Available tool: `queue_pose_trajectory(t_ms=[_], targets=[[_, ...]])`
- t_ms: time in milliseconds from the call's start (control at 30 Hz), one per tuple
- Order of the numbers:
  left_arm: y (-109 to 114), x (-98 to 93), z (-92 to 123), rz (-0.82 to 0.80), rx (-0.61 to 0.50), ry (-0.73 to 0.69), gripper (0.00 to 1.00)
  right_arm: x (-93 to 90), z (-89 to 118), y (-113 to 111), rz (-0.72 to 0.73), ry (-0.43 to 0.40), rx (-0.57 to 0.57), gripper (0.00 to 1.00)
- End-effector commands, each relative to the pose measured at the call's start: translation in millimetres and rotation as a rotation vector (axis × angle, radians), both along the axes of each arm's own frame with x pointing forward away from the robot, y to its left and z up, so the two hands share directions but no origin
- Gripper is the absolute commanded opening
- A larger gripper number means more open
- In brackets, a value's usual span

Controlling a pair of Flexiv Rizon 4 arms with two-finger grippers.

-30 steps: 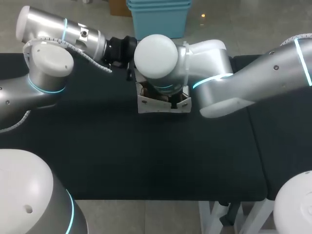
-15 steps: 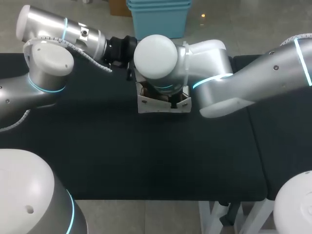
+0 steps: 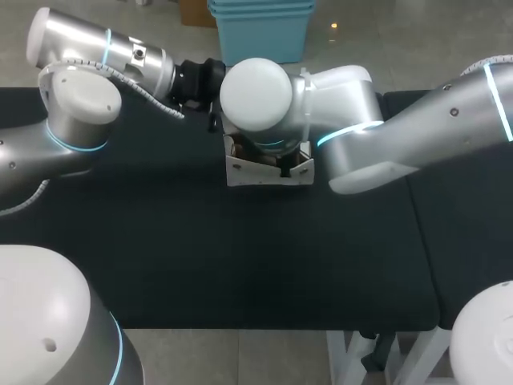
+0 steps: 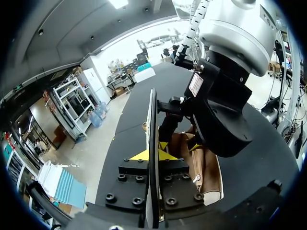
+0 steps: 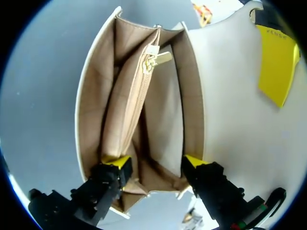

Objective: Pick up the bag, open it, inspect its contents, close it, and place it on the opposite side

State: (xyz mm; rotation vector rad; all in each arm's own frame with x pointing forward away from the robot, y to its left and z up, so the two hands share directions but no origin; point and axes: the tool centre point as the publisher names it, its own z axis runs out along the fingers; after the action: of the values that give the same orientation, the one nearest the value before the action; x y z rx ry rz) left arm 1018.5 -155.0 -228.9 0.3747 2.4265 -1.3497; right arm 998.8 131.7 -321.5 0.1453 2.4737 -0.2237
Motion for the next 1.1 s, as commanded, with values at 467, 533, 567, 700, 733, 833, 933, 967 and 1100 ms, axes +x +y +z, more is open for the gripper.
queue_pose_trajectory(t_ms=[467,533,567,700,733,833,933,967,1100], targets=[[0.7,-2.9,11.9,0.016,0.03,-0.015,0.0,-19.2,80.5,-8.7,0.004,-0.266,0.048,0.36],[0.7,-3.4,14.7,0.024,0.034,-0.013,0.0,-24.0,91.1,-9.3,0.008,-0.296,0.053,0.34],[0.4,-3.6,16.3,0.029,0.038,-0.009,0.0,-27.6,98.0,-10.1,0.009,-0.317,0.058,0.25],[-0.5,-4.7,18.1,0.03,0.041,0.017,0.0,-40.2,112.1,-12.3,0.015,-0.362,0.069,0.0],[-0.5,-3.0,17.5,0.029,0.037,0.039,0.0,-43.8,114.1,-12.7,0.017,-0.37,0.07,0.0],[-1.5,3.5,9.2,0.035,0.042,0.082,0.0,-54.1,115.1,-13.4,0.02,-0.379,0.074,0.0],[-3.6,11.1,-4.6,0.059,0.066,0.09,0.0,-62.8,111.0,-13.4,0.025,-0.381,0.08,0.0],[-3.6,14.9,-9.0,0.061,0.06,0.101,0.0,-65.0,109.1,-13.3,0.029,-0.379,0.083,0.0],[-3.4,28.3,-26.6,0.082,0.083,0.12,0.0,-73.6,101.9,-12.6,0.032,-0.368,0.101,0.0]])
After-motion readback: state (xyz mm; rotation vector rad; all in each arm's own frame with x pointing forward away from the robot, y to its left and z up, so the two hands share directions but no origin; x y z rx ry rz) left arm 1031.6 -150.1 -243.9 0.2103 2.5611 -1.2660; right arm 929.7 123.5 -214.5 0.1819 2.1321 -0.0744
